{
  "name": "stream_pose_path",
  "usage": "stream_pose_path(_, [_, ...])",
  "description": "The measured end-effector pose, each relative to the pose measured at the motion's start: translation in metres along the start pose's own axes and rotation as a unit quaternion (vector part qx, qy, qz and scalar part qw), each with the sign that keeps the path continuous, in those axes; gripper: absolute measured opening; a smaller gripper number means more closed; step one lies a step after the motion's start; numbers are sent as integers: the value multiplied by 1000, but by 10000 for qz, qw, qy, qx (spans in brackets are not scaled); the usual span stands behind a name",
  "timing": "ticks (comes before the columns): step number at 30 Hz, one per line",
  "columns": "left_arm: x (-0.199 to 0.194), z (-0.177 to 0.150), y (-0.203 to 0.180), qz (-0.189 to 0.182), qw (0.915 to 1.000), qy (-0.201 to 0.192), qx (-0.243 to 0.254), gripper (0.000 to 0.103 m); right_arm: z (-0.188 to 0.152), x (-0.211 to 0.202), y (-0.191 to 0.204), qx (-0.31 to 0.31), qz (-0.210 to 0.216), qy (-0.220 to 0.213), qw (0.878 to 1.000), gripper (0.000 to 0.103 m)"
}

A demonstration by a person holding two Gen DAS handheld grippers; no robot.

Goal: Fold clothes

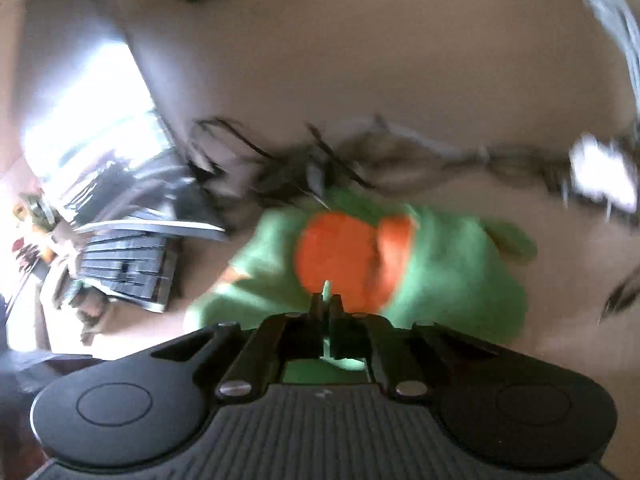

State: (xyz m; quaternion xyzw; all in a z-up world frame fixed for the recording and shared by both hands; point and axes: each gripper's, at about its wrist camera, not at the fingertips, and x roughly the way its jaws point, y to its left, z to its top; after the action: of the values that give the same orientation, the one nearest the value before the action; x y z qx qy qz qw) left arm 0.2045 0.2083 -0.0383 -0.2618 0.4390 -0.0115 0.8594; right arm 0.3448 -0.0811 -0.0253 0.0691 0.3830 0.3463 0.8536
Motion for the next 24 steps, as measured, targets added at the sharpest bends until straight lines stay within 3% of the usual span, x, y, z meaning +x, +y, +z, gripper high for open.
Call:
stream_pose_path(2, [-3,3,6,-29,9999,-66,-72,103,1,-23,21,-376,27,-171,9991,2])
stream_pose_path(4, [-3,8,2,-141,9998,-114,-11,103,-12,-32,35,-696,-74,-19,9975,2])
stream_pose_path(10, [7,24,-44,-815,9932,-322,768,103,-63,-2,29,-577,-547,1126,9905,3])
stream_pose_path(13, [24,21,-52,-968,9910,-214,899,103,-47,-26,31,-615,-544,786,9935,6])
stream_pose_path(17, [53,11,-47,-891,9927,147,800,103,-11,-52,20,-400,-767,91,9962,25])
stream_pose_path(19, [68,6,-45,-852,9930,327,750,103,0,-46,10,-193,-824,-48,9964,25])
stream_pose_path(22, [84,0,-42,-840,9924,548,708,103,-2,-13,-6,71,-773,252,9967,25])
stream_pose_path(24, [71,2,-46,-1083,9897,399,843,103,-14,10,-12,7,-884,595,9943,25])
